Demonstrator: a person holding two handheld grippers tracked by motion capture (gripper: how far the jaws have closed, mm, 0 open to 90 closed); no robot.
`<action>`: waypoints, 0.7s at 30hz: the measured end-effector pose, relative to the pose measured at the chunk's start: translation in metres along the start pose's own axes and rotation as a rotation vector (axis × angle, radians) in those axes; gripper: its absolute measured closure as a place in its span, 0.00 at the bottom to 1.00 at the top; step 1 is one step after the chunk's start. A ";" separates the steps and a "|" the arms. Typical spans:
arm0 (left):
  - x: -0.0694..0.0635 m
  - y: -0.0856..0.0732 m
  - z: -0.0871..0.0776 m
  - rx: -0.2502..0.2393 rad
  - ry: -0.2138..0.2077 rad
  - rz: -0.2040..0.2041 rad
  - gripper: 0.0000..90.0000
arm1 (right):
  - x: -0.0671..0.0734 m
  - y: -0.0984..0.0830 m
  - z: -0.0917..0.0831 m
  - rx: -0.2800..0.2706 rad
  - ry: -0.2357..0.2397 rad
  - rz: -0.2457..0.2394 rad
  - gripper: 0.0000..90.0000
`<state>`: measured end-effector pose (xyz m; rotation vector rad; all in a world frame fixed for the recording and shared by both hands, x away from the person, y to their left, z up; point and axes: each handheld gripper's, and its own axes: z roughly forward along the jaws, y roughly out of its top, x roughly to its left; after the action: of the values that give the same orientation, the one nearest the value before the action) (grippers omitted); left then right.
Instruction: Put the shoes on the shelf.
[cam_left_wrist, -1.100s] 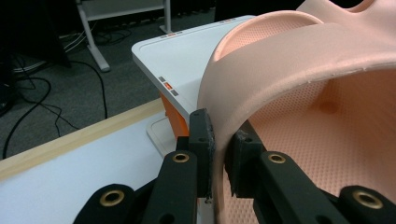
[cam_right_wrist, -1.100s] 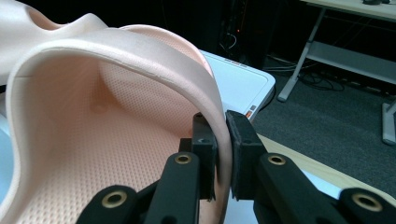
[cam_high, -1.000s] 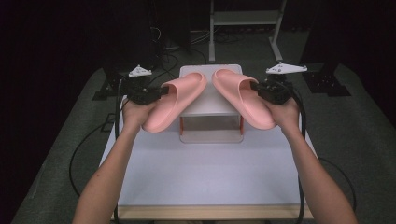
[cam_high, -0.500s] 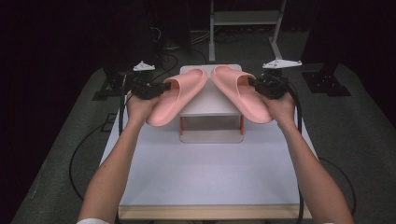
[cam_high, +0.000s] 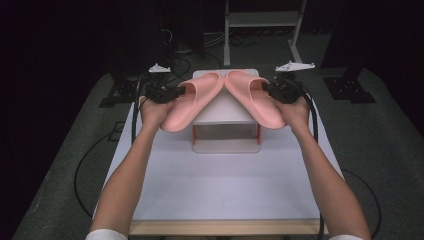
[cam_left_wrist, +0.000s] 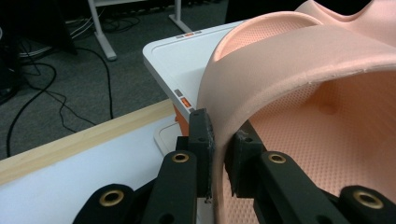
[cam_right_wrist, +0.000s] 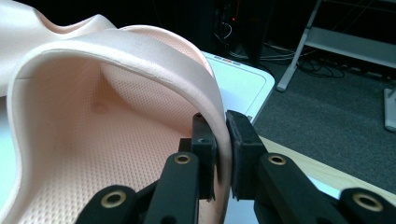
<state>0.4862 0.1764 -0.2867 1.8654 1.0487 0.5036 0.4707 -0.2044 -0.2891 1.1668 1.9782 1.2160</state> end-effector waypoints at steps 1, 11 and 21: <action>0.001 0.001 0.001 0.007 0.005 0.005 0.91 | 0.000 0.000 0.001 0.003 -0.001 0.003 0.91; 0.000 0.003 0.009 0.017 0.027 -0.016 0.90 | 0.000 0.003 0.011 0.016 -0.014 0.010 0.90; -0.010 0.011 0.018 0.031 0.032 -0.002 0.88 | 0.001 0.004 0.013 0.012 -0.021 0.037 0.87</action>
<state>0.4980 0.1570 -0.2858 1.8892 1.0849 0.5196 0.4821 -0.1972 -0.2913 1.2226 1.9591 1.2063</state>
